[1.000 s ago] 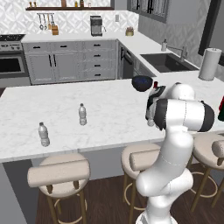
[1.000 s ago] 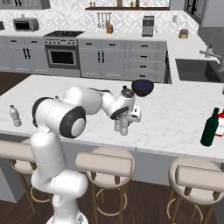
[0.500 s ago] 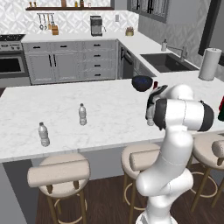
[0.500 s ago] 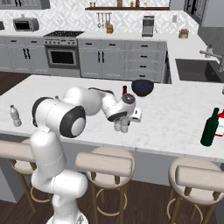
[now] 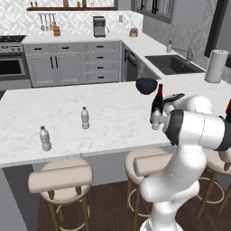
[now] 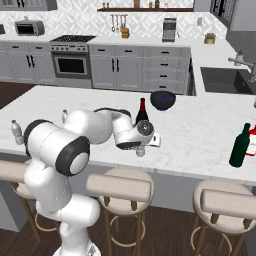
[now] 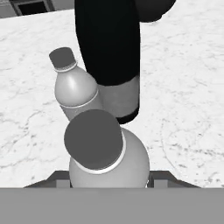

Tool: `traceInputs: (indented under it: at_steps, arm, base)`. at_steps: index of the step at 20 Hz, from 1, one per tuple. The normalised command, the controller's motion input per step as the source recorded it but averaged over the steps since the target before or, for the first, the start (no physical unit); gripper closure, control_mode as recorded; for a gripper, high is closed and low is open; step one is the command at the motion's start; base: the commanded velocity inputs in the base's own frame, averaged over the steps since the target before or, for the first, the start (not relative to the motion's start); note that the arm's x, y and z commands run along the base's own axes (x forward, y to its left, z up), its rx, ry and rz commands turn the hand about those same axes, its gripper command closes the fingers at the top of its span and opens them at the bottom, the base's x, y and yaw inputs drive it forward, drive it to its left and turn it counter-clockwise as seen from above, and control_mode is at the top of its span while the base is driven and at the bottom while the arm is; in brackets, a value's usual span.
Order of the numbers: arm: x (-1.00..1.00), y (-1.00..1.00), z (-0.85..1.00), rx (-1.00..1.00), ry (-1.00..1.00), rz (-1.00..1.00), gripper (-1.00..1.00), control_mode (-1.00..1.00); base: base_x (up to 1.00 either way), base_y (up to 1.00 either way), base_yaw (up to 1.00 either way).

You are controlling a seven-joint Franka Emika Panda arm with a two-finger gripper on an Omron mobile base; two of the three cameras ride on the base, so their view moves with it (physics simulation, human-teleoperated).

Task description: Move the plastic bottles in the middle to the plastics group, and the glass bottles in the middle to the glass group.

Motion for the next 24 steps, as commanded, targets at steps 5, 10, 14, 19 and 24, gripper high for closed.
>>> traceInputs:
  at_steps: [5,10,14,19,24]
  arm:
    - [-0.33,0.37,0.43,0.0,0.2,0.0,1.0,-1.0]
    - [-0.26,0.76,0.21,0.02,0.02,0.0,1.0,-1.0]
    - [-0.03,0.92,0.18,0.0,-0.03,0.04,1.0,-1.0]
    - [0.03,1.0,0.04,0.0,-0.04,0.1,1.0,-1.0]
    - [0.21,0.94,0.04,0.01,0.0,0.06,1.0,-1.0]
  base:
    - [0.0,0.0,0.0]
    - [0.0,0.0,0.0]
    - [0.0,0.0,0.0]
    - [0.0,0.0,0.0]
    - [0.0,0.0,0.0]
